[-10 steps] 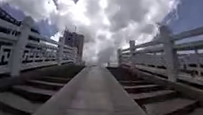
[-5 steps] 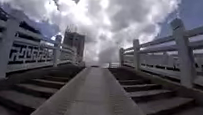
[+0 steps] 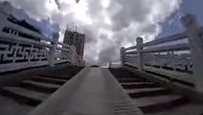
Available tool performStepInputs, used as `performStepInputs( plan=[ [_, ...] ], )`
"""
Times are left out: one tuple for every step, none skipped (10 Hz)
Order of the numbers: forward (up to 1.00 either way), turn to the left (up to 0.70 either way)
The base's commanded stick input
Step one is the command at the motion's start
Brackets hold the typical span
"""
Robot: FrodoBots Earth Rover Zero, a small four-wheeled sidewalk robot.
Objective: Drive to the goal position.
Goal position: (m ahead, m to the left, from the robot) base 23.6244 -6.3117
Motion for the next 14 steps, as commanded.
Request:
performStepInputs(
  plan=[
    [0.70, 0.00],
    [0.70, 0.00],
    [0.70, 0.00],
    [0.70, 0.00],
    [0.70, 0.00],
    [0.70, 0.00],
    [0.70, 0.00],
    [0.70, 0.00],
    [0.70, 0.00],
    [0.70, 0.00],
    [0.70, 0.00],
    [0.70, 0.00],
    [0.70, 0.00],
    [0.70, 0.00]
  ],
)
